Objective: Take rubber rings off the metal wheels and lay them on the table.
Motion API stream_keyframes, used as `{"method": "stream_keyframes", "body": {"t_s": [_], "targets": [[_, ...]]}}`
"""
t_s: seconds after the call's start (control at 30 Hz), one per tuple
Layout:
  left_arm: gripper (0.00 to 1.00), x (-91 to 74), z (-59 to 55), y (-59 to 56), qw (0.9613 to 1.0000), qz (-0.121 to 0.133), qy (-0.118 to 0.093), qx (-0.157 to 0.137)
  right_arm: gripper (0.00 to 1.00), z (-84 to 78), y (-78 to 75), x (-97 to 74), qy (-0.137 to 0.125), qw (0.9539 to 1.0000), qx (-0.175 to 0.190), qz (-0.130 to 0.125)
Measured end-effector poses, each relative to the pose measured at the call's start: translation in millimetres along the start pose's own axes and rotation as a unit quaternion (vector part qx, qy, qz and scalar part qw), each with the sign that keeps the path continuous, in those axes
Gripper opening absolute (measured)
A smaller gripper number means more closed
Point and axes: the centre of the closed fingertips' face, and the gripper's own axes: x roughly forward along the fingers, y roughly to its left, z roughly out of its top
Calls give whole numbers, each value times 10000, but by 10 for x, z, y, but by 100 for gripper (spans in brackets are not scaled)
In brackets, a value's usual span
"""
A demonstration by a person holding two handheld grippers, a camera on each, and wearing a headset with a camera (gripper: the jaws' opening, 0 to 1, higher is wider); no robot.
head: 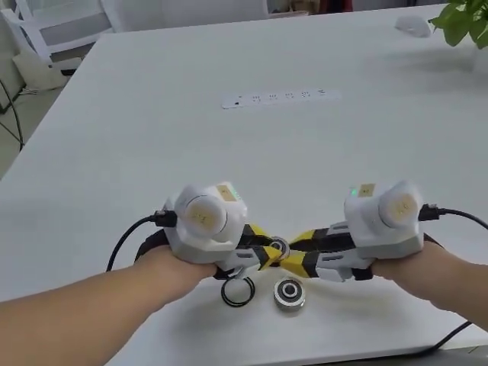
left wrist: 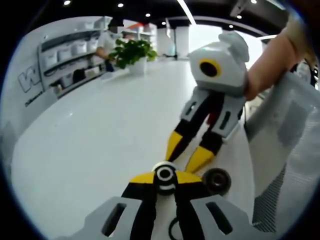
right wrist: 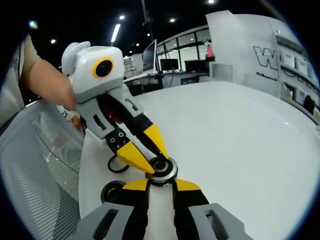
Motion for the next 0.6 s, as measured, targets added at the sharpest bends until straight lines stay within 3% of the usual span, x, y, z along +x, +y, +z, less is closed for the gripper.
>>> {"method": "stream_keyframes", "body": {"t_s": [0.3,0.6], "targets": [[14,2,-2,4,10000,26,-18,-22,11,-10,-5,-16,38,10000,-37,-10],[14,0,-4,4,10000,42,-17,-39,0,-23,-32,-52,57,10000,4,-47]]}}
